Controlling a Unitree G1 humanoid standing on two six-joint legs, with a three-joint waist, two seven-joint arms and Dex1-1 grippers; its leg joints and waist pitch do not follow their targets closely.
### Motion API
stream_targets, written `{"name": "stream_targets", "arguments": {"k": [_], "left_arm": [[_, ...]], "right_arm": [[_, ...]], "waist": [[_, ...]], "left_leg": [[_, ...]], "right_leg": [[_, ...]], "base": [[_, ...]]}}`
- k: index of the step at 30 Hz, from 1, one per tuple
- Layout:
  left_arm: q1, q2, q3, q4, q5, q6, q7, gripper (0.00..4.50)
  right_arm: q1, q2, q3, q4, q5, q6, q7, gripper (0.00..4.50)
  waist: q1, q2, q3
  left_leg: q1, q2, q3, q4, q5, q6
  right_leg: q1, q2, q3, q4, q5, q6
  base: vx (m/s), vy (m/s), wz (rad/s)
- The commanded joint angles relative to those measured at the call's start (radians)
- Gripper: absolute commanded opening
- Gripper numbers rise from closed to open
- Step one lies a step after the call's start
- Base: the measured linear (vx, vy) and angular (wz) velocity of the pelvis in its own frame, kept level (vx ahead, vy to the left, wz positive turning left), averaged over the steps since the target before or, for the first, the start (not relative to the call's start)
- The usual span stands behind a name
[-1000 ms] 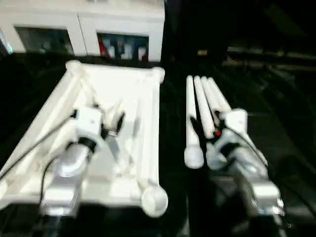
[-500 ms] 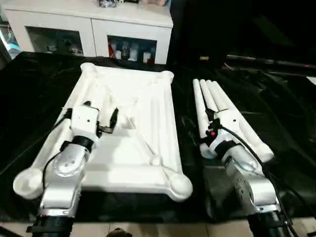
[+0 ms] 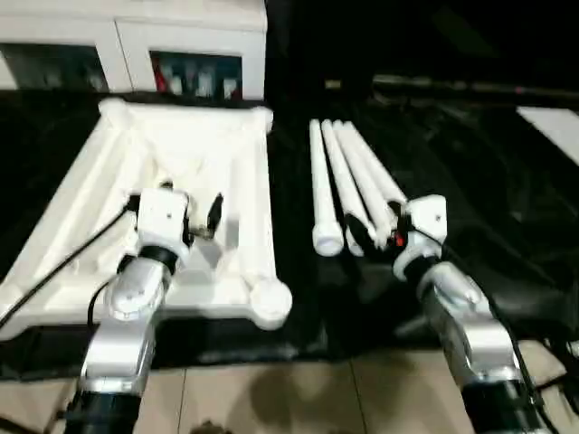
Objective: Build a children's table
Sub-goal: Move to table
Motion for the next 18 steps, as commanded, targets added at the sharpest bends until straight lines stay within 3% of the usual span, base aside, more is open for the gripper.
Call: {"name": "stream_targets", "arguments": {"k": [1, 2, 3, 4, 5, 6, 7, 8, 9, 10, 11, 12, 13, 14, 15, 16, 17, 18], "left_arm": [[0.003, 0.005, 0.009, -0.004, 0.006, 0.016, 0.012, 4.46], [0.003, 0.006, 0.01, -0.004, 0.006, 0.016, 0.012, 4.46], [0.003, 0.007, 0.012, -0.005, 0.005, 0.016, 0.012, 4.46], [0.004, 0.01, 0.016, -0.007, 0.003, 0.018, 0.013, 4.46], [0.004, 0.01, 0.016, -0.007, 0.003, 0.019, 0.013, 4.46], [0.009, 0.014, 0.023, -0.01, 0.0, 0.02, 0.01, 4.46], [0.01, 0.015, 0.024, -0.012, -0.001, 0.02, 0.009, 4.46], [0.013, 0.016, 0.026, -0.014, -0.001, 0.021, 0.008, 4.46], [0.013, 0.016, 0.025, -0.015, -0.001, 0.02, 0.006, 4.46], [0.021, 0.018, 0.025, -0.024, -0.013, 0.009, -0.01, 4.46], [0.024, 0.017, 0.025, -0.026, -0.019, 0.005, -0.016, 4.46], [0.027, 0.023, 0.019, -0.031, -0.029, 0.017, -0.038, 4.46], [0.029, 0.027, 0.014, -0.033, -0.034, 0.029, -0.051, 4.46], [0.032, 0.035, 0.006, -0.036, -0.04, 0.032, -0.073, 4.46], [0.035, 0.04, 0.001, -0.038, -0.044, 0.034, -0.087, 4.46], [0.04, 0.049, -0.007, -0.041, -0.052, 0.035, -0.112, 4.46], [0.047, 0.064, -0.017, -0.045, -0.067, 0.038, -0.155, 4.46], [0.048, 0.064, -0.017, -0.045, -0.068, 0.038, -0.158, 4.46]], "right_arm": [[-0.021, 0.003, 0.04, -0.007, -0.014, -0.003, 0.022, 4.5], [-0.019, 0.004, 0.048, -0.007, -0.017, -0.004, 0.028, 4.5], [-0.017, 0.007, 0.053, -0.008, -0.019, -0.004, 0.034, 4.5], [-0.012, 0.01, 0.068, -0.012, -0.02, 0.0, 0.048, 4.5], [-0.012, 0.011, 0.07, -0.013, -0.02, 0.001, 0.05, 4.5], [-0.005, 0.013, 0.093, -0.019, -0.025, 0.003, 0.066, 4.5], [-0.003, 0.013, 0.098, -0.02, -0.026, 0.003, 0.07, 4.5], [-0.001, 0.015, 0.103, -0.022, -0.027, 0.004, 0.074, 4.5], [-0.001, 0.017, 0.1, -0.021, -0.023, 0.008, 0.073, 4.5], [-0.001, 0.032, 0.08, -0.02, 0.001, 0.031, 0.064, 4.5], [-0.002, 0.034, 0.077, -0.019, 0.003, 0.033, 0.061, 4.5], [-0.001, 0.033, 0.074, -0.021, 0.005, 0.033, 0.061, 4.5], [0.0, 0.03, 0.076, -0.023, 0.003, 0.03, 0.063, 4.5], [0.001, 0.029, 0.075, -0.027, 0.006, 0.033, 0.064, 4.5], [0.003, 0.028, 0.075, -0.03, 0.008, 0.035, 0.065, 4.5], [0.005, 0.027, 0.073, -0.034, 0.011, 0.038, 0.066, 4.5], [0.011, 0.023, 0.069, -0.05, 0.029, 0.041, 0.081, 4.5], [0.011, 0.023, 0.068, -0.051, 0.031, 0.041, 0.082, 4.5]], "waist": [[0.013, 0.003, -0.026], [0.003, 0.018, -0.017], [0.001, 0.032, -0.013], [-0.007, 0.049, -0.014], [-0.005, 0.056, -0.019], [-0.034, 0.034, -0.025], [-0.026, 0.032, -0.007], [0.008, 0.009, 0.002], [0.024, 0.006, -0.005], [0.038, 0.014, -0.013], [0.039, 0.016, -0.018], [0.013, 0.061, -0.039], [-0.007, 0.047, -0.071], [-0.006, 0.038, -0.088], [0.004, 0.034, -0.089], [0.01, 0.014, -0.088], [0.015, -0.039, -0.087], [0.019, -0.038, -0.079]], "left_leg": [[-0.004, 0.04, -0.009, -0.003, -0.366, 0.046], [-0.013, 0.051, -0.004, -0.003, -0.394, 0.044], [-0.016, 0.06, -0.008, -0.021, -0.432, 0.036], [-0.059, 0.064, -0.029, -0.103, -0.572, 0.018], [-0.059, 0.054, -0.043, -0.138, -0.635, 0.017], [0.067, 0.065, -0.127, -0.137, -0.661, 0.082], [0.046, 0.059, -0.123, -0.127, -0.692, 0.067], [-0.003, 0.024, -0.056, -0.039, -0.561, 0.043], [-0.009, 0.034, -0.033, 0.025, -0.408, 0.079], [0.054, 0.068, -0.003, 0.018, -0.225, 0.066], [0.02, 0.082, -0.002, -0.026, -0.142, 0.072], [0.144, 0.15, -0.052, -0.091, -0.127, 0.105], [0.192, 0.171, -0.088, -0.075, 0.01, 0.168], [0.209, 0.178, -0.119, -0.015, 0.532, 0.326], [0.193, 0.169, -0.113, 0.012, 0.825, 0.37], [0.135, 0.109, -0.077, 0.033, 1.102, 0.352], [0.057, -0.006, -0.015, 0.04, 0.849, 0.256], [0.045, -0.032, 0.002, 0.024, 0.693, 0.234]], "right_leg": [[0.084, -0.197, 0.029, -0.2, -0.914, 0.021], [0.115, -0.189, -0.019, -0.208, -0.909, 0.019], [0.129, -0.173, -0.036, -0.195, -0.869, 0.015], [0.169, -0.089, -0.029, -0.095, -0.698, 0.003], [0.175, -0.04, -0.013, -0.03, -0.569, -0.001], [0.068, -0.03, 0.044, -0.029, -0.398, -0.07], [0.076, -0.066, 0.06, -0.065, -0.474, -0.101], [0.12, -0.175, 0.104, -0.166, -0.707, -0.129], [0.148, -0.233, 0.119, -0.206, -0.782, -0.137], [0.126, -0.181, 0.148, -0.195, -0.713, -0.182], [0.156, -0.138, 0.126, -0.17, -0.567, -0.177], [0.02, -0.016, 0.084, -0.006, -0.18, -0.106], [-0.028, -0.016, 0.098, 0.039, -0.079, -0.071], [-0.095, -0.035, 0.136, 0.075, 0.041, 0.034], [-0.112, -0.054, 0.165, 0.07, 0.119, 0.084], [-0.112, -0.076, 0.205, 0.035, 0.289, 0.122], [-0.064, -0.068, 0.227, -0.001, 0.497, 0.11], [-0.054, -0.06, 0.221, -0.004, 0.511, 0.077]], "base": [[0.023, 0.028, 0.4], [0.023, 0.028, 0.4], [0.046, 0.042, 0.41], [0.061, 0.039, 0.5], [0.061, 0.039, 0.5], [0.14, 0.008, 0.61], [0.146, -0.001, 0.69], [0.146, -0.001, 0.69], [0.125, 0.023, 0.72], [0.18, 0.035, 0.36], [0.18, 0.035, 0.36], [0.228, 0.039, 0.16], [0.233, 0.03, 0.16], [0.233, 0.03, 0.16], [0.092, 0.024, -0.09], [-0.084, 0.035, -0.15], [-0.084, 0.035, -0.15], [-0.093, 0.028, 0.19]]}}
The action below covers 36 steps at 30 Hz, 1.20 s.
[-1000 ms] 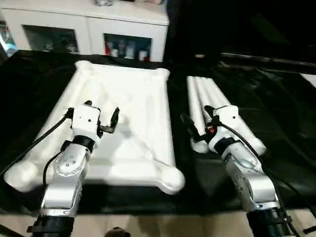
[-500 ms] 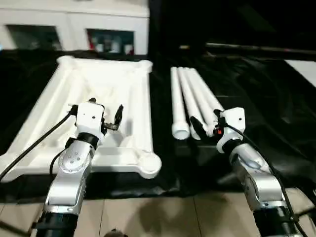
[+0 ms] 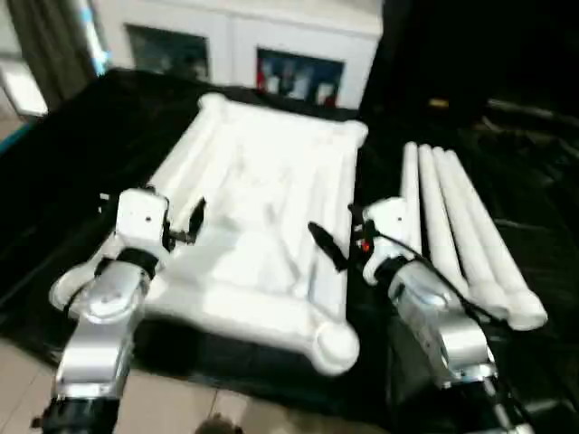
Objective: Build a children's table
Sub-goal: Move to table, then move table base
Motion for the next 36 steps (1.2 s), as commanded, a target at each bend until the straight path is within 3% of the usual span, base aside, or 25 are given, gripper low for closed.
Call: {"name": "stream_targets", "arguments": {"k": [1, 2, 3, 4, 5, 7, 9, 11, 12, 13, 14, 15, 16, 18, 19, 23, 24, 26, 27, 28, 30, 31, 33, 34, 36], "left_arm": [[0.023, 0.03, -0.047, -0.027, -0.046, -0.005, -0.12, 4.46], [0.026, 0.045, -0.05, -0.028, -0.059, -0.016, -0.156, 4.46], [0.026, 0.045, -0.05, -0.028, -0.059, -0.016, -0.156, 4.46], [0.021, 0.061, -0.046, -0.028, -0.089, -0.02, -0.203, 4.46], [0.018, 0.068, -0.044, -0.026, -0.108, -0.025, -0.228, 4.46], [0.01, 0.085, -0.036, -0.012, -0.187, -0.074, -0.351, 4.46], [0.006, 0.088, -0.034, -0.006, -0.211, -0.087, -0.388, 4.46], [-0.011, 0.119, -0.05, -0.007, -0.233, -0.068, -0.47, 4.46], [-0.019, 0.14, -0.065, -0.011, -0.246, -0.043, -0.519, 4.46], [-0.021, 0.156, -0.074, -0.013, -0.257, -0.028, -0.553, 4.46], [-0.03, 0.184, -0.093, -0.011, -0.268, -0.004, -0.609, 4.46], [-0.03, 0.184, -0.093, -0.011, -0.268, -0.004, -0.609, 4.46], [-0.039, 0.213, -0.113, -0.004, -0.275, 0.016, -0.669, 4.46], [-0.057, 0.269, -0.158, 0.02, -0.274, 0.055, -0.766, 4.46], [-0.059, 0.275, -0.163, 0.022, -0.273, 0.06, -0.776, 4.46], [-0.132, 0.357, -0.241, 0.044, -0.245, 0.13, -0.913, 4.46], [-0.153, 0.36, -0.248, 0.041, -0.248, 0.141, -0.926, 4.46], [-0.224, 0.357, -0.27, 0.088, -0.233, 0.133, -0.971, 4.3], [-0.241, 0.355, -0.284, 0.111, -0.212, 0.123, -0.979, 4.3], [-0.25, 0.364, -0.297, 0.139, -0.188, 0.09, -1.003, 4.16], [-0.256, 0.366, -0.301, 0.147, -0.184, 0.088, -1.008, 4.01], [-0.268, 0.371, -0.31, 0.164, -0.173, 0.085, -1.019, 3.94], [-0.288, 0.398, -0.338, 0.186, -0.151, 0.094, -1.056, 3.74], [-0.293, 0.406, -0.345, 0.19, -0.147, 0.099, -1.066, 3.74], [-0.311, 0.434, -0.369, 0.204, -0.125, 0.124, -1.087, 3.53]], "right_arm": [[0.017, -0.036, -0.009, -0.05, 0.026, 0.022, 0.059, 4.5], [0.022, -0.051, 0.0, -0.067, 0.028, 0.026, 0.087, 4.5], [0.022, -0.051, 0.0, -0.067, 0.028, 0.026, 0.087, 4.5], [0.025, -0.076, 0.01, -0.085, 0.034, 0.043, 0.126, 4.5], [0.026, -0.089, 0.014, -0.093, 0.036, 0.051, 0.147, 4.5], [0.025, -0.14, 0.018, -0.13, 0.055, 0.067, 0.218, 4.5], [0.024, -0.157, 0.02, -0.141, 0.065, 0.072, 0.243, 4.5], [0.009, -0.22, 0.011, -0.167, 0.102, 0.093, 0.321, 4.5], [0.003, -0.25, 0.009, -0.175, 0.115, 0.097, 0.361, 4.5], [0.001, -0.268, 0.01, -0.181, 0.122, 0.099, 0.387, 4.5], [-0.006, -0.303, 0.016, -0.182, 0.126, 0.099, 0.438, 4.5], [-0.006, -0.303, 0.016, -0.182, 0.126, 0.099, 0.438, 4.5], [-0.012, -0.34, 0.027, -0.177, 0.124, 0.091, 0.496, 4.5], [-0.024, -0.404, 0.048, -0.155, 0.117, 0.085, 0.597, 4.5], [-0.026, -0.411, 0.051, -0.152, 0.116, 0.084, 0.608, 4.5], [-0.069, -0.507, 0.08, -0.142, 0.137, 0.123, 0.744, 4.5], [-0.079, -0.523, 0.079, -0.149, 0.143, 0.129, 0.761, 4.5], [-0.111, -0.549, 0.086, -0.145, 0.136, 0.122, 0.803, 4.5], [-0.108, -0.555, 0.085, -0.145, 0.137, 0.12, 0.813, 4.5], [-0.101, -0.56, 0.093, -0.159, 0.133, 0.12, 0.822, 4.5], [-0.099, -0.564, 0.095, -0.165, 0.132, 0.12, 0.826, 4.5], [-0.096, -0.573, 0.1, -0.177, 0.13, 0.12, 0.836, 4.5], [-0.088, -0.583, 0.106, -0.205, 0.135, 0.137, 0.844, 4.5], [-0.088, -0.585, 0.108, -0.21, 0.134, 0.14, 0.845, 4.5], [-0.094, -0.571, 0.128, -0.218, 0.126, 0.16, 0.832, 4.5]], "waist": [[0.004, 0.005, -0.066], [-0.01, 0.007, -0.071], [-0.009, 0.014, -0.072], [-0.023, 0.022, -0.062], [-0.025, 0.026, -0.057], [-0.027, 0.04, -0.046], [-0.028, 0.036, -0.04], [-0.023, 0.037, -0.034], [-0.023, 0.026, -0.033], [-0.02, 0.026, -0.033], [-0.021, 0.019, -0.032], [-0.018, 0.022, -0.033], [-0.017, 0.015, -0.032], [-0.017, 0.016, -0.033], [-0.015, 0.003, -0.034], [-0.021, 0.005, -0.035], [-0.022, 0.019, -0.04], [-0.022, 0.007, -0.043], [-0.018, 0.027, -0.044], [-0.021, 0.012, -0.045], [-0.02, 0.011, -0.046], [-0.022, 0.019, -0.052], [-0.022, 0.013, -0.052], [-0.016, 0.001, -0.047], [-0.019, -0.006, -0.045]], "left_leg": [[0.036, 0.032, 0.013, -0.05, 0.454, 0.173], [-0.001, 0.048, 0.0, -0.073, 0.332, 0.15], [-0.001, 0.058, -0.001, -0.079, 0.294, 0.139], [-0.001, 0.074, -0.001, -0.094, 0.214, 0.107], [0.002, 0.079, 0.001, -0.099, 0.17, 0.098], [0.016, 0.096, 0.01, -0.116, -0.029, 0.05], [0.019, 0.102, 0.019, -0.124, -0.106, 0.033], [0.028, 0.111, 0.031, -0.134, -0.244, -0.012], [0.03, 0.114, 0.037, -0.133, -0.248, -0.018], [0.031, 0.114, 0.041, -0.134, -0.248, -0.024], [0.024, 0.116, 0.044, -0.134, -0.229, -0.03], [0.022, 0.116, 0.042, -0.136, -0.221, -0.033], [0.015, 0.117, 0.04, -0.138, -0.209, -0.035], [0.017, 0.118, 0.041, -0.139, -0.2, -0.036], [0.013, 0.118, 0.039, -0.139, -0.185, -0.028], [0.013, 0.122, 0.042, -0.141, -0.174, -0.035], [0.019, 0.122, 0.042, -0.139, -0.162, -0.041], [0.021, 0.12, 0.052, -0.133, -0.124, -0.028], [0.025, 0.119, 0.052, -0.131, -0.121, -0.029], [0.014, 0.12, 0.053, -0.13, -0.09, -0.022], [0.013, 0.121, 0.054, -0.129, -0.084, -0.02], [0.016, 0.12, 0.054, -0.126, -0.068, -0.016], [0.014, 0.12, 0.056, -0.125, -0.052, -0.007], [0.013, 0.122, 0.055, -0.128, -0.051, 0.007], [0.018, 0.124, 0.057, -0.129, -0.065, -0.003]], "right_leg": [[0.031, -0.017, 0.021, -0.07, 0.416, -0.123], [0.08, -0.02, 0.022, -0.057, 0.367, -0.2], [0.082, -0.023, 0.019, -0.059, 0.347, -0.226], [0.08, -0.014, 0.012, -0.064, 0.276, -0.276], [0.077, -0.011, 0.01, -0.069, 0.224, -0.287], [0.069, -0.006, 0.008, -0.086, 0.035, -0.311], [0.065, -0.004, 0.008, -0.094, -0.029, -0.315], [0.061, -0.003, 0.006, -0.107, -0.212, -0.283], [0.055, -0.002, 0.006, -0.112, -0.231, -0.273], [0.052, -0.003, 0.007, -0.114, -0.26, -0.26], [0.053, -0.004, 0.007, -0.114, -0.277, -0.244], [0.056, -0.005, 0.006, -0.113, -0.289, -0.236], [0.056, -0.006, 0.005, -0.114, -0.323, -0.217], [0.052, -0.006, 0.005, -0.116, -0.331, -0.211], [0.054, -0.006, 0.004, -0.113, -0.336, -0.204], [0.051, -0.005, 0.003, -0.11, -0.291, -0.222], [0.051, -0.003, 0.003, -0.105, -0.238, -0.24], [0.053, 0.002, 0.001, -0.1, -0.146, -0.277], [0.05, 0.001, 0.002, -0.096, -0.127, -0.287], [0.062, 0.001, 0.0, -0.093, -0.077, -0.304], [0.063, -0.001, 0.001, -0.091, -0.07, -0.304], [0.065, 0.002, 0.0, -0.086, -0.027, -0.318], [0.066, 0.002, 0.0, -0.088, -0.008, -0.324], [0.066, -0.003, 0.003, -0.089, -0.067, -0.313], [0.059, -0.002, 0.002, -0.092, -0.121, -0.304]], "base": [[-0.013, -0.026, 0.21], [-0.013, -0.026, 0.21], [-0.001, -0.068, -0.07], [-0.035, -0.064, -0.06], [-0.035, -0.064, -0.06], [-0.027, -0.028, -0.01], [0.0, 0.0, 0.0], [-0.059, -0.034, 0.08], [-0.059, -0.037, 0.11], [-0.054, -0.038, 0.09], [-0.054, -0.038, 0.09], [0.0, 0.0, 0.0], [0.0, 0.0, 0.0], [0.0, 0.0, 0.0], [0.0, 0.0, 0.0], [0.0, 0.0, 0.0], [0.0, 0.0, 0.0], [0.0, 0.0, 0.0], [0.0, 0.0, 0.0], [0.0, 0.0, 0.0], [0.0, 0.0, 0.0], [0.0, 0.0, 0.0], [0.0, 0.0, 0.0], [0.0, 0.0, 0.0], [0.0, 0.0, 0.0]]}}
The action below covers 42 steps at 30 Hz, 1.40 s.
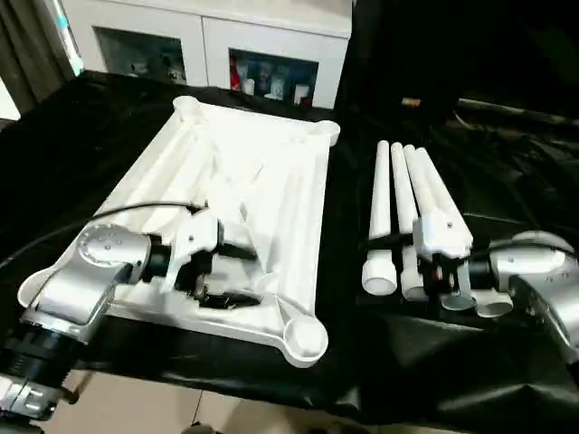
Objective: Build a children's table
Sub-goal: Move table base
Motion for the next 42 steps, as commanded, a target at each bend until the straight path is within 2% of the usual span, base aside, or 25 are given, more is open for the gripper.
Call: {"name": "stream_targets", "arguments": {"k": [1, 2, 3, 4, 7, 8, 9, 10, 11, 12, 13, 17, 18, 19, 22, 24, 27, 28, 30, 32, 35, 36, 40, 41, 42], "left_arm": [[-0.034, 0.021, -0.022, 0.016, 0.034, 0.017, -0.023, 3.44], [-0.037, 0.022, -0.027, 0.026, 0.054, 0.01, -0.005, 3.3], [-0.037, 0.022, -0.027, 0.026, 0.054, 0.01, -0.005, 3.17], [-0.047, 0.016, -0.03, 0.045, 0.065, 0.003, 0.003, 3.17], [-0.062, 0.003, -0.036, 0.078, 0.091, -0.028, 0.013, 3.01], [-0.069, -0.002, -0.033, 0.097, 0.097, -0.041, 0.016, 2.73], [-0.075, -0.004, -0.034, 0.11, 0.101, -0.049, 0.015, 2.73], [-0.087, -0.007, -0.038, 0.134, 0.108, -0.06, 0.015, 2.64], [-0.087, -0.007, -0.038, 0.134, 0.108, -0.06, 0.015, 2.59], [-0.097, -0.013, -0.046, 0.153, 0.117, -0.068, 0.019, 2.59], [-0.115, -0.024, -0.058, 0.176, 0.138, -0.078, 0.028, 2.3], [-0.136, -0.036, -0.064, 0.207, 0.162, -0.106, 0.041, 2.1], [-0.138, -0.039, -0.066, 0.209, 0.163, -0.103, 0.037, 1.86], [-0.138, -0.042, -0.067, 0.21, 0.164, -0.103, 0.032, 1.78], [-0.136, -0.045, -0.072, 0.208, 0.164, -0.098, 0.015, 1.7], [-0.136, -0.047, -0.076, 0.213, 0.17, -0.109, 0.005, 1.42], [-0.134, -0.043, -0.081, 0.215, 0.181, -0.122, 0.005, 1.24], [-0.134, -0.043, -0.081, 0.216, 0.182, -0.128, 0.006, 0.96], [-0.133, -0.045, -0.076, 0.219, 0.187, -0.147, 0.015, 0.89], [-0.128, -0.047, -0.073, 0.217, 0.196, -0.177, 0.029, 0.84], [-0.125, -0.049, -0.071, 0.214, 0.205, -0.186, 0.038, 0.51], [-0.125, -0.049, -0.071, 0.214, 0.208, -0.188, 0.039, 0.48], [-0.126, -0.045, -0.074, 0.219, 0.23, -0.224, 0.056, 0.15], [-0.124, -0.046, -0.072, 0.22, 0.234, -0.239, 0.065, 0.1], [-0.119, -0.044, -0.071, 0.223, 0.25, -0.275, 0.084, 0.07]], "right_arm": [[-0.021, 0.007, 0.026, -0.019, -0.01, 0.026, -0.002, 4.5], [-0.017, 0.022, 0.033, -0.023, -0.021, 0.029, -0.025, 4.5], [-0.017, 0.022, 0.033, -0.023, -0.021, 0.029, -0.025, 4.5], [-0.014, 0.037, 0.038, -0.028, -0.024, 0.035, -0.043, 4.5], [0.012, 0.06, 0.043, -0.059, -0.026, 0.042, -0.076, 4.5], [0.023, 0.068, 0.046, -0.069, -0.028, 0.039, -0.088, 4.5], [0.026, 0.072, 0.047, -0.071, -0.033, 0.036, -0.095, 4.5], [0.032, 0.077, 0.049, -0.074, -0.043, 0.03, -0.107, 4.5], [0.032, 0.077, 0.049, -0.074, -0.043, 0.03, -0.107, 4.5], [0.035, 0.076, 0.054, -0.073, -0.054, 0.025, -0.115, 4.5], [0.04, 0.078, 0.059, -0.08, -0.066, 0.029, -0.128, 4.5], [0.041, 0.094, 0.061, -0.1, -0.065, 0.053, -0.148, 4.5], [0.041, 0.096, 0.063, -0.103, -0.066, 0.057, -0.151, 4.5], [0.043, 0.095, 0.067, -0.106, -0.068, 0.058, -0.153, 4.5], [0.049, 0.089, 0.072, -0.11, -0.07, 0.055, -0.152, 4.5], [0.053, 0.085, 0.073, -0.11, -0.076, 0.05, -0.156, 4.5], [0.054, 0.085, 0.073, -0.108, -0.083, 0.048, -0.162, 4.5], [0.054, 0.086, 0.074, -0.109, -0.085, 0.049, -0.164, 4.5], [0.054, 0.089, 0.074, -0.11, -0.087, 0.052, -0.166, 4.5], [0.052, 0.091, 0.076, -0.108, -0.091, 0.052, -0.167, 4.5], [0.05, 0.093, 0.076, -0.106, -0.093, 0.051, -0.166, 4.5], [0.05, 0.093, 0.077, -0.106, -0.093, 0.051, -0.166, 4.5], [0.046, 0.095, 0.08, -0.101, -0.095, 0.048, -0.167, 4.5], [0.046, 0.095, 0.08, -0.1, -0.095, 0.048, -0.168, 4.5], [0.047, 0.096, 0.08, -0.101, -0.095, 0.048, -0.169, 4.5]], "waist": [[0.003, 0.009, -0.056], [0.006, 0.029, -0.055], [0.002, 0.021, -0.055], [0.005, 0.019, -0.057], [0.009, 0.015, -0.057], [0.011, 0.029, -0.059], [0.009, 0.025, -0.058], [0.012, 0.034, -0.06], [0.012, 0.034, -0.06], [0.014, 0.04, -0.061], [0.013, 0.03, -0.06], [0.014, 0.031, -0.059], [0.013, 0.037, -0.059], [0.012, 0.038, -0.059], [0.011, 0.039, -0.059], [0.011, 0.038, -0.058], [0.012, 0.04, -0.057], [0.011, 0.04, -0.058], [0.011, 0.041, -0.058], [0.01, 0.041, -0.056], [0.012, 0.041, -0.055], [0.012, 0.037, -0.055], [0.011, 0.04, -0.054], [0.012, 0.044, -0.054], [0.01, 0.04, -0.054]], "left_leg": [[0.005, 0.031, 0.001, -0.085, -0.124, 0.041], [0.006, 0.03, -0.003, -0.087, -0.137, 0.03], [0.007, 0.031, 0.0, -0.088, -0.152, 0.024], [0.007, 0.031, -0.002, -0.088, -0.164, 0.01], [0.005, 0.03, -0.003, -0.089, -0.158, 0.001], [0.007, 0.03, -0.004, -0.09, -0.149, -0.004], [0.007, 0.029, -0.001, -0.089, -0.149, -0.002], [0.007, 0.027, -0.002, -0.088, -0.152, -0.009], [0.007, 0.027, -0.002, -0.088, -0.152, -0.009], [0.007, 0.027, -0.004, -0.09, -0.154, -0.013], [0.004, 0.027, -0.003, -0.09, -0.155, -0.012], [0.005, 0.028, -0.003, -0.089, -0.156, -0.012], [0.006, 0.028, -0.003, -0.089, -0.164, -0.015], [0.005, 0.029, -0.004, -0.09, -0.169, -0.017], [0.006, 0.029, -0.004, -0.09, -0.172, -0.017], [0.005, 0.029, -0.003, -0.09, -0.168, -0.014], [0.005, 0.029, -0.003, -0.089, -0.157, -0.011], [0.004, 0.029, -0.003, -0.089, -0.154, -0.01], [0.005, 0.029, -0.003, -0.089, -0.149, -0.008], [0.006, 0.029, -0.003, -0.089, -0.16, -0.008], [0.006, 0.03, -0.003, -0.09, -0.173, -0.011], [0.005, 0.031, -0.003, -0.09, -0.173, -0.01], [0.005, 0.031, -0.005, -0.092, -0.187, -0.016], [0.005, 0.031, -0.006, -0.092, -0.187, -0.017], [0.003, 0.03, -0.006, -0.092, -0.188, -0.016]], "right_leg": [[0.042, -0.046, 0.029, -0.065, -0.17, -0.238], [0.041, -0.047, 0.029, -0.063, -0.176, -0.24], [0.039, -0.045, 0.028, -0.069, -0.182, -0.237], [0.042, -0.046, 0.027, -0.065, -0.181, -0.237], [0.044, -0.046, 0.028, -0.065, -0.163, -0.229], [0.043, -0.046, 0.028, -0.06, -0.14, -0.232], [0.042, -0.044, 0.028, -0.064, -0.131, -0.233], [0.044, -0.043, 0.027, -0.061, -0.107, -0.24], [0.044, -0.043, 0.027, -0.061, -0.107, -0.24], [0.046, -0.044, 0.027, -0.058, -0.092, -0.246], [0.049, -0.043, 0.027, -0.059, -0.085, -0.249], [0.049, -0.046, 0.029, -0.062, -0.103, -0.247], [0.048, -0.046, 0.029, -0.061, -0.103, -0.249], [0.049, -0.046, 0.028, -0.06, -0.103, -0.251], [0.048, -0.046, 0.028, -0.061, -0.103, -0.255], [0.049, -0.046, 0.029, -0.062, -0.102, -0.259], [0.049, -0.046, 0.029, -0.06, -0.086, -0.263], [0.051, -0.047, 0.029, -0.06, -0.085, -0.264], [0.05, -0.046, 0.029, -0.059, -0.076, -0.266], [0.05, -0.046, 0.029, -0.06, -0.089, -0.265], [0.049, -0.047, 0.03, -0.063, -0.115, -0.26], [0.05, -0.048, 0.03, -0.064, -0.119, -0.258], [0.048, -0.048, 0.03, -0.066, -0.149, -0.246], [0.048, -0.049, 0.03, -0.065, -0.148, -0.245], [0.049, -0.048, 0.03, -0.066, -0.148, -0.243]], "base": [[0.0, 0.0, 0.0], [0.0, 0.0, 0.0], [0.0, 0.0, 0.0], [0.0, 0.0, 0.0], [0.0, 0.0, 0.0], [0.0, 0.0, 0.0], [0.0, 0.0, 0.0], [0.0, 0.0, 0.0], [0.0, 0.0, 0.0], [0.0, 0.0, 0.0], [0.0, 0.0, 0.0], [0.0, 0.0, 0.0], [0.0, 0.0, 0.0], [0.0, 0.0, 0.0], [0.0, 0.0, 0.0], [0.0, 0.0, 0.0], [0.0, 0.0, 0.0], [0.0, 0.0, 0.0], [0.0, 0.0, 0.0], [0.0, 0.0, 0.0], [0.0, 0.0, 0.0], [0.0, 0.0, 0.0], [0.0, 0.0, 0.0], [0.0, 0.0, 0.0], [0.0, 0.0, 0.0]]}}
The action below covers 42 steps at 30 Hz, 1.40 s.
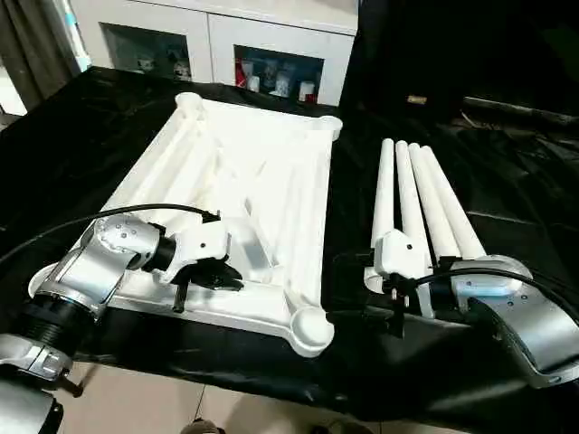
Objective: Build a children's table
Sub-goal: Move table base
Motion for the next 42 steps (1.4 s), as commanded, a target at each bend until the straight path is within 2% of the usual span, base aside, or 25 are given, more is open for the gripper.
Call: {"name": "stream_targets", "arguments": {"k": [1, 4, 11, 14, 19, 25, 29, 30, 32, 33, 34, 36, 37, 39, 42], "left_arm": [[-0.001, 0.006, 0.001, 0.006, 0.036, -0.054, 0.06, 0.07], [0.006, 0.008, 0.004, 0.005, 0.073, -0.109, 0.111, 0.03], [-0.019, 0.028, -0.006, 0.051, 0.211, -0.258, 0.286, 0.03], [-0.027, 0.027, -0.002, 0.075, 0.225, -0.292, 0.314, 0.03], [-0.054, 0.033, 0.014, 0.154, 0.253, -0.342, 0.373, 0.03], [-0.079, 0.029, 0.023, 0.209, 0.252, -0.366, 0.394, 0.03], [-0.065, 0.029, 0.043, 0.214, 0.158, -0.386, 0.275, 0.03], [-0.053, 0.032, 0.051, 0.193, 0.133, -0.362, 0.249, 0.03], [-0.038, 0.045, 0.058, 0.162, 0.139, -0.37, 0.267, 0.03], [-0.033, 0.054, 0.062, 0.153, 0.128, -0.334, 0.243, 0.03], [-0.034, 0.065, 0.063, 0.156, 0.119, -0.299, 0.21, 0.27], [-0.042, 0.068, 0.072, 0.171, 0.111, -0.297, 0.209, 0.42], [-0.05, 0.069, 0.075, 0.185, 0.109, -0.31, 0.215, 0.52], [-0.059, 0.073, 0.091, 0.192, 0.089, -0.315, 0.206, 0.57], [-0.061, 0.073, 0.133, 0.171, 0.044, -0.299, 0.199, 0.88]], "right_arm": [[-0.001, -0.005, 0.0, -0.013, -0.016, -0.003, -0.006, 4.5], [0.0, -0.003, -0.001, -0.014, -0.015, -0.003, -0.009, 4.5], [-0.001, 0.003, 0.005, -0.007, -0.019, -0.009, -0.017, 4.5], [-0.003, 0.006, 0.007, -0.004, -0.02, -0.01, -0.017, 4.5], [-0.012, 0.011, 0.012, 0.005, -0.025, -0.016, -0.018, 4.5], [-0.015, 0.011, 0.015, 0.008, -0.028, -0.018, -0.023, 4.5], [-0.014, 0.014, 0.013, -0.002, -0.025, -0.006, -0.023, 4.5], [-0.013, 0.017, 0.009, -0.003, -0.025, -0.004, -0.025, 4.5], [-0.013, 0.021, 0.003, -0.003, -0.022, 0.003, -0.031, 4.5], [-0.015, 0.028, -0.006, -0.004, -0.014, 0.007, -0.038, 4.5], [-0.02, 0.039, -0.018, -0.006, -0.001, 0.02, -0.048, 4.5], [-0.028, 0.05, -0.028, -0.009, 0.013, 0.04, -0.058, 4.5], [-0.034, 0.057, -0.033, -0.009, 0.018, 0.05, -0.067, 4.5], [-0.051, 0.078, -0.044, 0.0, 0.015, 0.072, -0.103, 4.5], [-0.069, 0.11, -0.061, 0.0, 0.018, 0.113, -0.152, 4.5]], "waist": [[0.003, 0.024, -0.064], [-0.004, 0.023, -0.065], [-0.004, 0.02, -0.065], [-0.002, 0.02, -0.065], [-0.001, 0.021, -0.066], [0.0, 0.023, -0.067], [0.0, 0.023, -0.07], [0.0, 0.024, -0.07], [-0.001, 0.025, -0.071], [-0.001, 0.025, -0.072], [0.0, 0.025, -0.072], [-0.001, 0.025, -0.069], [-0.002, 0.021, -0.069], [-0.001, 0.023, -0.067], [0.0, 0.018, -0.065]], "left_leg": [[0.002, 0.03, -0.006, -0.091, -0.189, -0.011], [-0.003, 0.03, -0.008, -0.09, -0.178, -0.011], [0.001, 0.03, -0.006, -0.088, -0.167, 0.0], [0.002, 0.03, -0.006, -0.088, -0.177, -0.004], [0.002, 0.028, -0.006, -0.087, -0.165, -0.006], [0.002, 0.028, -0.006, -0.086, -0.16, -0.007], [0.003, 0.028, -0.006, -0.086, -0.151, -0.011], [0.003, 0.029, -0.006, -0.086, -0.143, -0.01], [0.001, 0.03, -0.004, -0.084, -0.113, 0.0], [0.002, 0.029, -0.003, -0.084, -0.109, 0.004], [0.004, 0.029, -0.002, -0.083, -0.103, 0.007], [0.004, 0.027, -0.001, -0.084, -0.116, 0.005], [0.004, 0.027, -0.001, -0.085, -0.121, 0.005], [0.006, 0.028, -0.001, -0.086, -0.132, -0.001], [0.009, 0.029, 0.001, -0.087, -0.147, -0.015]], "right_leg": [[0.049, -0.048, 0.03, -0.066, -0.151, -0.237], [0.052, -0.048, 0.03, -0.063, -0.137, -0.235], [0.048, -0.045, 0.03, -0.065, -0.136, -0.229], [0.046, -0.046, 0.031, -0.065, -0.152, -0.225], [0.046, -0.045, 0.03, -0.062, -0.121, -0.226], [0.046, -0.045, 0.03, -0.06, -0.097, -0.237], [0.048, -0.048, 0.03, -0.056, -0.082, -0.245], [0.048, -0.047, 0.03, -0.055, -0.066, -0.249], [0.049, -0.046, 0.029, -0.048, 0.001, -0.267], [0.049, -0.045, 0.029, -0.048, 0.011, -0.27], [0.048, -0.046, 0.029, -0.046, 0.018, -0.274], [0.048, -0.045, 0.029, -0.049, -0.011, -0.274], [0.049, -0.045, 0.029, -0.05, -0.021, -0.273], [0.045, -0.045, 0.03, -0.052, -0.046, -0.267], [0.042, -0.046, 0.031, -0.056, -0.092, -0.254]], "base": [[0.0, 0.0, 0.0], [0.0, 0.0, 0.0], [0.0, 0.0, 0.0], [0.0, 0.0, 0.0], [0.0, 0.0, 0.0], [0.0, 0.0, 0.0], [0.0, 0.0, 0.0], [0.0, 0.0, 0.0], [0.0, 0.0, 0.0], [0.0, 0.0, 0.0], [0.0, 0.0, 0.0], [0.0, 0.0, 0.0], [0.0, 0.0, 0.0], [0.0, 0.0, 0.0], [0.0, 0.0, 0.0]]}}
